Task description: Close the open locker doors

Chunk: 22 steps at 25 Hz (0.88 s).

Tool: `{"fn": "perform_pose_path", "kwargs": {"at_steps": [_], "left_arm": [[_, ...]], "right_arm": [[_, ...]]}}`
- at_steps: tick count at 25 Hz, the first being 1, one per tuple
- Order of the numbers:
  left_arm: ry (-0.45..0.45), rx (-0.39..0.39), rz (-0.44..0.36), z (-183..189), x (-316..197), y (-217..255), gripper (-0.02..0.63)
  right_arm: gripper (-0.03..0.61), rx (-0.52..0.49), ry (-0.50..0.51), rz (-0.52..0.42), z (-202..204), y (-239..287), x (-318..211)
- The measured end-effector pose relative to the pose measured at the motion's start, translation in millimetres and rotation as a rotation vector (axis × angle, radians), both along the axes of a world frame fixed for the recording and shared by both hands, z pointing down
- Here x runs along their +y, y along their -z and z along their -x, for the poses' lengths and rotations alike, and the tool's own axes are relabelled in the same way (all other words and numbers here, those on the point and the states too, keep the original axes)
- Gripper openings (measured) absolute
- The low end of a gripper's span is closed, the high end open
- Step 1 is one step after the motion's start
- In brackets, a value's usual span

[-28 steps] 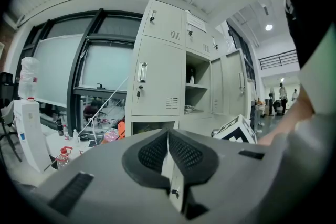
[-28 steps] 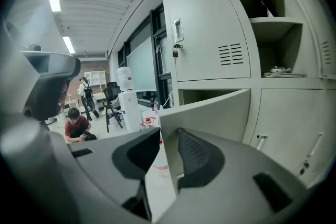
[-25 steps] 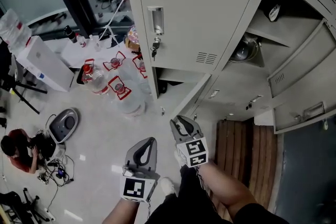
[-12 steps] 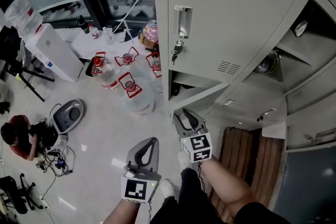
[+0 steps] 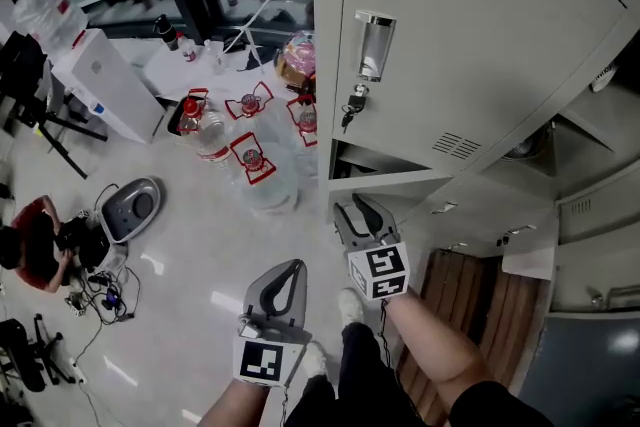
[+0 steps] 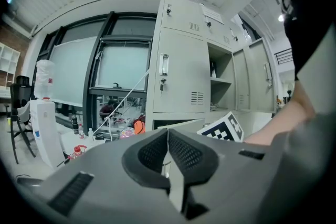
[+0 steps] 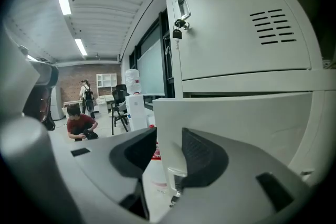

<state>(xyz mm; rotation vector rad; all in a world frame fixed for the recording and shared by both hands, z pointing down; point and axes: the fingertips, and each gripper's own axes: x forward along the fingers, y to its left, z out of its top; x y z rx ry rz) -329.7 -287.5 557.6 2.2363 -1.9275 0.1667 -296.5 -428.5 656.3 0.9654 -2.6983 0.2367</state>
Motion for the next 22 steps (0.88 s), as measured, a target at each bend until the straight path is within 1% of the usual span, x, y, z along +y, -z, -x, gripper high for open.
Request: {"fn": "perform_pose_path", "kwargs": {"at_steps": [5,11,22], "left_arm": [[0.009,0.007,0.008,3,-9,-5,0.005],[0.025,0.012,0.021,12,-18,-14,0.005],[0.02,0.017,0.029,16,-32,-21,0.005]], "right_arm": [[0.152,0.006,0.003,-0.012,7,0,-19],[0.155,0.009,-0.003,-0.004,10,-6,-37],[0.156,0.011,-0.026,-0.004,11,-10,-64]]}}
